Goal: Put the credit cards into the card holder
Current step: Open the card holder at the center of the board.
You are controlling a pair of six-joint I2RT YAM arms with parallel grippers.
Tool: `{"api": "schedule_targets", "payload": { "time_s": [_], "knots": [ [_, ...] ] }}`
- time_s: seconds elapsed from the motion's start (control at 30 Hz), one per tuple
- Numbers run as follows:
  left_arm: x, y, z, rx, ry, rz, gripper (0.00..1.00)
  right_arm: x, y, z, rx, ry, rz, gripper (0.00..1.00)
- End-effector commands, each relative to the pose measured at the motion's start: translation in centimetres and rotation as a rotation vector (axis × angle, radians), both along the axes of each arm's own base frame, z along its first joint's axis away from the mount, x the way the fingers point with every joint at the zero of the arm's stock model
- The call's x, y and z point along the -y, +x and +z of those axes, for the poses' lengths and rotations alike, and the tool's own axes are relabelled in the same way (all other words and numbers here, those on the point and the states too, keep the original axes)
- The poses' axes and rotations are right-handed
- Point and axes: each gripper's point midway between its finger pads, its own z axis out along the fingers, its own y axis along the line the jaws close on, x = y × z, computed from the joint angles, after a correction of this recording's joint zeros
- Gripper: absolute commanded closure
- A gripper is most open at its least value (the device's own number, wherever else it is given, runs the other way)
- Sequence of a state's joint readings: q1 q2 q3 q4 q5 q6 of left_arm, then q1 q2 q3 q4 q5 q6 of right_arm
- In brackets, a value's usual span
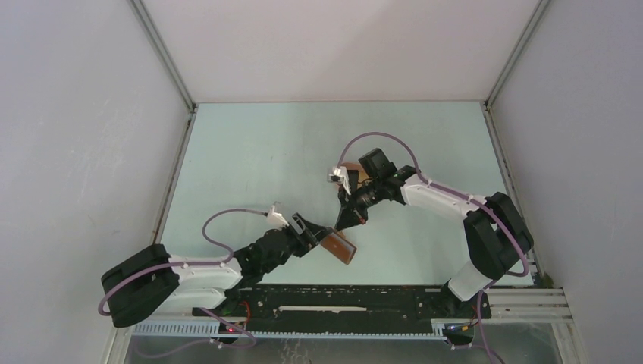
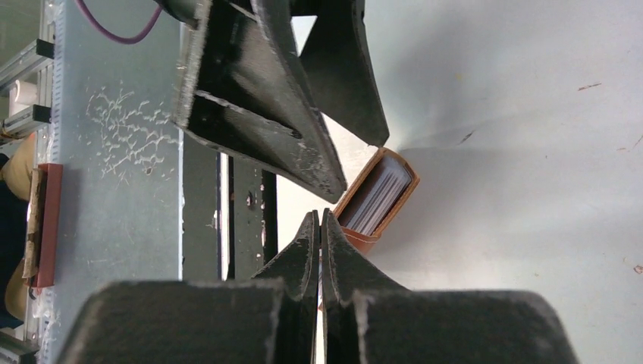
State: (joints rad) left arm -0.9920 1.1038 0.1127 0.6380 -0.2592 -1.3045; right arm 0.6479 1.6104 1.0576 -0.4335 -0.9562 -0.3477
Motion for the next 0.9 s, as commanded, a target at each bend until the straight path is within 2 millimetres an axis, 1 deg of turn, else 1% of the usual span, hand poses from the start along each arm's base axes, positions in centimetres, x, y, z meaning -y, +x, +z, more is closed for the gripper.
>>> {"api": "schedule_targets", "payload": {
  "time_s": [0.0, 0.17, 0.3, 0.4, 0.5, 0.57, 0.67, 0.73, 0.87],
  "knots": [
    [1.0, 1.1, 1.5, 0.011, -0.044, 0.036, 0.2, -0.3, 0.1, 3.3, 0.065, 0.097, 0.046, 1.0],
    [1.5, 1.0, 0.6, -0.007, -0.016, 0.011, 0.25, 0.1, 0.2, 3.5, 0.069, 0.106, 0.053, 1.0],
    [1.5, 0.8, -0.2, -0.015, 0.01, 0.001, 0.36, 0.4, 0.4, 3.6, 0.083, 0.106, 0.048, 1.0],
    [0.9, 0.8, -0.8, -0.011, 0.034, 0.013, 0.45, 1.3, 1.0, 3.5, 0.112, 0.093, 0.035, 1.0],
    [0.0, 1.2, -1.6, 0.0, 0.087, 0.042, 0.53, 2.7, 1.8, 2.6, 0.15, 0.047, 0.02, 1.0],
    [-0.4, 1.5, -2.0, 0.019, 0.141, 0.04, 0.54, 3.9, 2.5, 2.0, 0.161, 0.023, 0.007, 1.0],
    [-0.5, 1.9, -2.0, 0.059, 0.21, 0.009, 0.56, 5.7, 3.0, 0.8, 0.176, -0.054, -0.013, 1.0],
    [-0.5, 2.1, -1.8, 0.101, 0.266, -0.025, 0.57, 6.9, 2.8, -0.6, 0.171, -0.123, -0.024, 1.0],
    [-0.6, 2.4, -2.0, 0.19, 0.405, -0.109, 0.61, 9.3, 2.4, -3.9, 0.194, -0.297, -0.048, 1.0]
  ]
}}
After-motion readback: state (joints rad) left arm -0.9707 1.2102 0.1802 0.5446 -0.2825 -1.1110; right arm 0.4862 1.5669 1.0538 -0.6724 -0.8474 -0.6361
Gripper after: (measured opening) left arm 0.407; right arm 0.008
